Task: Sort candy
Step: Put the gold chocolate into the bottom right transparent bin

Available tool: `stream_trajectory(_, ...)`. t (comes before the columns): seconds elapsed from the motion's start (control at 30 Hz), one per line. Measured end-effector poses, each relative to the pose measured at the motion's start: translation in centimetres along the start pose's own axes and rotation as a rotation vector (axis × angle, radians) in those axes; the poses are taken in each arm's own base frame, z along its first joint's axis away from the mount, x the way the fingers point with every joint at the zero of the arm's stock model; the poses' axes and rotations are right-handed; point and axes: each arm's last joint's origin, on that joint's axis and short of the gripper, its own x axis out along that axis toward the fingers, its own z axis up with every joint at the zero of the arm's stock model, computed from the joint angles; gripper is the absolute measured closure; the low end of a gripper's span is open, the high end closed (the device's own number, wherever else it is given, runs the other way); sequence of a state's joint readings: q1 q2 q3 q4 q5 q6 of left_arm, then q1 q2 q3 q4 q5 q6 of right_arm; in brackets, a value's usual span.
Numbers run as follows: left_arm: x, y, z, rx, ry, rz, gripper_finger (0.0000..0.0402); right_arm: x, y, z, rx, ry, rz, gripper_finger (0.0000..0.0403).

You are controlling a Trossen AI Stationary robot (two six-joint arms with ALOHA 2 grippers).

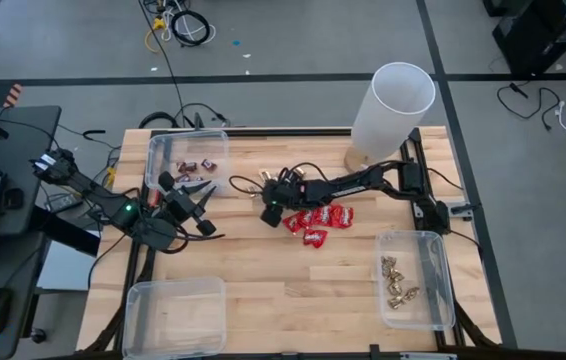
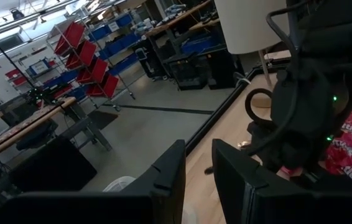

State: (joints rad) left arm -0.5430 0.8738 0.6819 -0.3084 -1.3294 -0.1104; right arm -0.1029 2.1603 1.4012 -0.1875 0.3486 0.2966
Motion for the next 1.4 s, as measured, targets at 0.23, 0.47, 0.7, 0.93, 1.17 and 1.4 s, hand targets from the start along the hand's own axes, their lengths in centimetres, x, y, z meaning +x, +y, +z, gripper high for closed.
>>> stream_trajectory(0.23, 0.0, 0.0, 0.0, 0.000, 0.000, 0.000, 0.0319, 0.2, -0.1, -0.6, -0.007, 0.007, 0.009, 0.0242)
stream_trajectory(0.47, 0.0, 0.0, 0.0, 0.000, 0.000, 0.000, 0.0319, 0.3, 0.1, -0.8, -0.007, 0.008, 0.053, 0.0340)
stream_trajectory(0.7, 0.0, 0.0, 0.0, 0.005, 0.001, 0.000, 0.0319, 0.3, 0.0, -0.8, -0.014, 0.013, 0.060, 0.0393)
stream_trajectory(0.93, 0.0, 0.0, 0.0, 0.005, 0.001, -0.001, 0.0319, 0.0, 0.1, -0.6, -0.041, 0.018, 0.093, 0.0402)
stream_trajectory(1.17, 0.0, -0.1, 0.0, -0.003, 0.003, -0.022, 0.0319, -1.9, 0.1, 0.5, -0.054, -0.007, 0.159, 0.0403)
stream_trajectory(1.4, 0.0, -0.1, -0.1, -0.020, 0.007, -0.033, 0.0319, -6.0, -0.1, 1.9, -0.108, -0.028, 0.197, 0.0403)
